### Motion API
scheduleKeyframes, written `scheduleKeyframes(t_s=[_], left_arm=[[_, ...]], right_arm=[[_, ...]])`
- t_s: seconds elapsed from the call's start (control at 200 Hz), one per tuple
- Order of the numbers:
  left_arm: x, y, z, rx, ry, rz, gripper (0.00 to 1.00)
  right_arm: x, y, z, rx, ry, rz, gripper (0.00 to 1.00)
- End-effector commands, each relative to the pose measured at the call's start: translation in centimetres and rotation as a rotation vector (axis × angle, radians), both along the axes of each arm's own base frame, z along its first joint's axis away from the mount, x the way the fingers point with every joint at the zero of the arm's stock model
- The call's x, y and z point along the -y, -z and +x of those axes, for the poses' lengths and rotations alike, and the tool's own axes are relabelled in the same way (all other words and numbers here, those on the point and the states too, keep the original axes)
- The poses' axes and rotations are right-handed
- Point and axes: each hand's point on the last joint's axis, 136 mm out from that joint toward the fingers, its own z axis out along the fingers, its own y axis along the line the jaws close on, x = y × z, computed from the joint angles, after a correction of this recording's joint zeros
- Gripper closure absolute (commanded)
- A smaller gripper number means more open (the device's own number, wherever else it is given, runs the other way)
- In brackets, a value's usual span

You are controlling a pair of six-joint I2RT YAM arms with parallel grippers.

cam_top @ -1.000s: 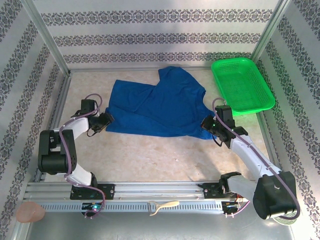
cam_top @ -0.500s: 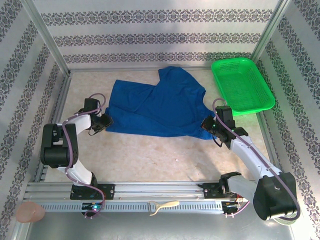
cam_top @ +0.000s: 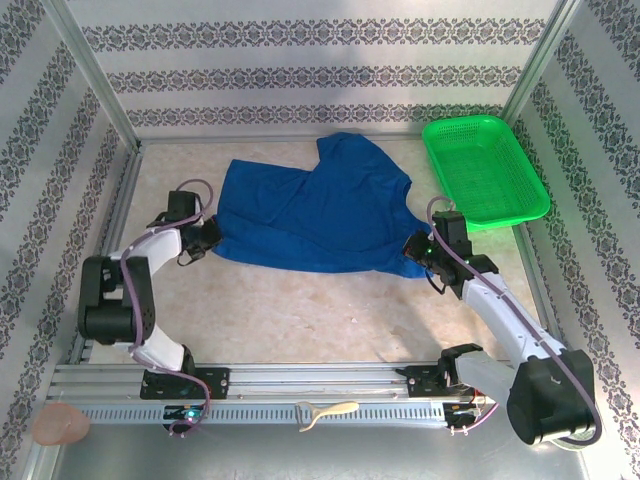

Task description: Fold the inside-out t-shirt

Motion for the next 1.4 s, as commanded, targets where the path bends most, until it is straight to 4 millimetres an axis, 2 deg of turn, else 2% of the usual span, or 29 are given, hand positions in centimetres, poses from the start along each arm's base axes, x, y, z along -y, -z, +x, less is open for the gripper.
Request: scheduleKeyframes(t_s=[0.0, 0.125, 0.205, 0.31, 0.455, 0.564, 0.639, 0.714, 0.834, 0.919, 0.999, 1.089, 1.134, 1.179, 1.299, 1.394], left_arm=[[-0.8, -8.1, 1.4, 0.184, -0.055, 0.038, 1.00], [-1.4, -15.7, 1.6, 0.372, -0.090, 0.053, 1.00], [-1.6, -19.3, 1.7, 0.460, -0.100, 0.046, 1.00], [-1.5, -22.1, 1.9, 0.533, -0.092, 0.023, 1.00], [-1.4, -25.1, 2.2, 0.600, -0.076, -0.002, 1.00], [-0.9, -25.9, 1.9, 0.628, -0.063, -0.028, 1.00], [-0.1, -24.7, 1.5, 0.602, -0.039, -0.069, 1.00], [1.1, -22.1, 0.8, 0.548, -0.010, -0.145, 1.00], [3.8, -16.9, -1.7, 0.454, 0.039, -0.243, 0.96], [6.5, -12.3, -4.5, 0.359, 0.092, -0.260, 0.91], [8.4, -8.0, -7.4, 0.277, 0.132, -0.255, 0.73], [8.4, -4.4, -9.8, 0.220, 0.106, -0.245, 0.55], [7.7, -3.7, -10.4, 0.210, 0.082, -0.214, 0.49], [7.0, -3.5, -10.7, 0.207, 0.064, -0.171, 0.47], [5.1, -3.3, -10.9, 0.159, 0.042, -0.044, 0.50], [4.6, -2.5, -10.8, 0.086, 0.067, 0.028, 0.53]], right_arm=[[0.4, -4.2, 1.3, 0.094, 0.017, 0.011, 1.00], [1.1, -8.1, 2.1, 0.167, 0.032, 0.036, 1.00], [1.7, -10.1, 2.3, 0.207, 0.048, 0.057, 1.00], [2.3, -11.9, 2.6, 0.244, 0.064, 0.087, 1.00], [3.2, -14.3, 2.5, 0.293, 0.077, 0.104, 1.00], [3.4, -15.8, 2.1, 0.322, 0.075, 0.103, 1.00], [3.3, -15.4, 1.8, 0.312, 0.072, 0.106, 1.00], [3.1, -14.1, 1.3, 0.287, 0.073, 0.122, 1.00], [3.0, -11.0, 0.0, 0.228, 0.081, 0.134, 1.00], [3.0, -8.5, -0.9, 0.183, 0.089, 0.141, 1.00], [2.9, -6.3, -1.7, 0.139, 0.095, 0.144, 1.00], [3.0, -4.8, -2.5, 0.107, 0.099, 0.141, 1.00], [3.0, -4.3, -2.7, 0.097, 0.100, 0.140, 1.00], [3.0, -3.9, -2.9, 0.089, 0.099, 0.138, 1.00], [3.0, -3.6, -3.1, 0.079, 0.097, 0.131, 1.00], [3.0, -3.5, -3.0, 0.077, 0.099, 0.130, 1.00]])
